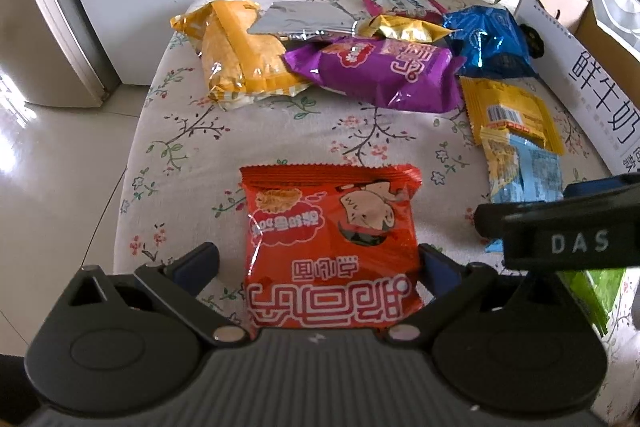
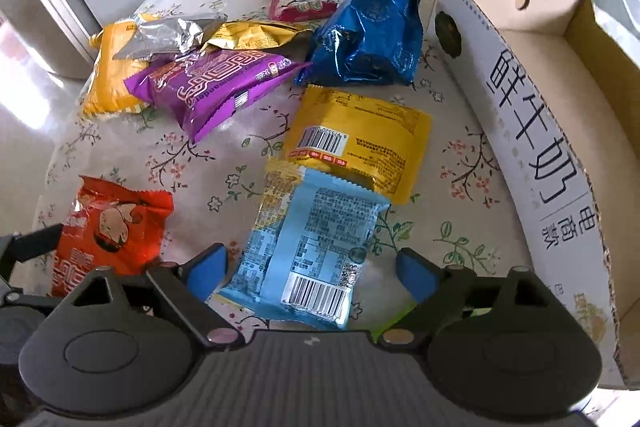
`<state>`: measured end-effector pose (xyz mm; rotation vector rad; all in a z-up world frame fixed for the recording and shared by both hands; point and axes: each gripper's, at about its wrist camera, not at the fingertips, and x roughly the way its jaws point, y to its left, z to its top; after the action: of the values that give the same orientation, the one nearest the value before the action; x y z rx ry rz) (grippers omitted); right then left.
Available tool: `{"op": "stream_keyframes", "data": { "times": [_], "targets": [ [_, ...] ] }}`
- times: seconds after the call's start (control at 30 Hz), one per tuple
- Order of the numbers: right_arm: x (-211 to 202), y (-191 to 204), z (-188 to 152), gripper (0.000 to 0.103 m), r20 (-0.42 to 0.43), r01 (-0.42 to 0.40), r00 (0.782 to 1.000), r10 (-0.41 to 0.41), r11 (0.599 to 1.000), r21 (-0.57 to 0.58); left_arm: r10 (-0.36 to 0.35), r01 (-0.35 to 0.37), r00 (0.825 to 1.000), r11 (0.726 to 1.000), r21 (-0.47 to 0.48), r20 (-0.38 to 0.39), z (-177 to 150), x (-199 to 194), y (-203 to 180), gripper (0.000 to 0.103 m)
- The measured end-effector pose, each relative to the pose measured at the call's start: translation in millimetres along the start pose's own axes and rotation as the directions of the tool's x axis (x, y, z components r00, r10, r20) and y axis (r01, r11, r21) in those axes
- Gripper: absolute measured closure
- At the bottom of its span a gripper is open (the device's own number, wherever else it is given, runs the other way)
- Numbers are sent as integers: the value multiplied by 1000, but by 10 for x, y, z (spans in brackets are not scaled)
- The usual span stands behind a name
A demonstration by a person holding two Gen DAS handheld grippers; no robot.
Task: Organize snacks
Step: 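Close right tool on the light blue pack while left tool grasps the red pack, then lift both held packs and carry them over the cardboard box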
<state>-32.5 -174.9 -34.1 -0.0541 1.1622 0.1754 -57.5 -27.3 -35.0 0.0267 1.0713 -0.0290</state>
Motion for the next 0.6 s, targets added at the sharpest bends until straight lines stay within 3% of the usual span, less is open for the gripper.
{"op": "stream_keyframes", "data": {
  "times": [0.17,0.27,0.33,0.43,0.6],
  "targets": [
    [-12,60,-33,24,26,23,999,-22,998,-62,-11,11,1000,1000,19,19,-11,0,-26,1],
    [-47,56,-40,34,35,8,999,-5,997,-82,-28,27,999,999,27,36,-15,-21,-35,9],
    [-64,44,-42,43,43,3,999,1,996,-90,-41,39,998,998,44,55,-23,-56,-60,23],
    [-82,17,-38,46,41,-41,998,44,997,-70,-58,55,995,997,45,77,-38,-90,-73,33],
    [-167,-31,-37,46,64,-82,994,86,995,-58,-84,84,992,996,9,97,-59,-143,-12,33]
  ]
}}
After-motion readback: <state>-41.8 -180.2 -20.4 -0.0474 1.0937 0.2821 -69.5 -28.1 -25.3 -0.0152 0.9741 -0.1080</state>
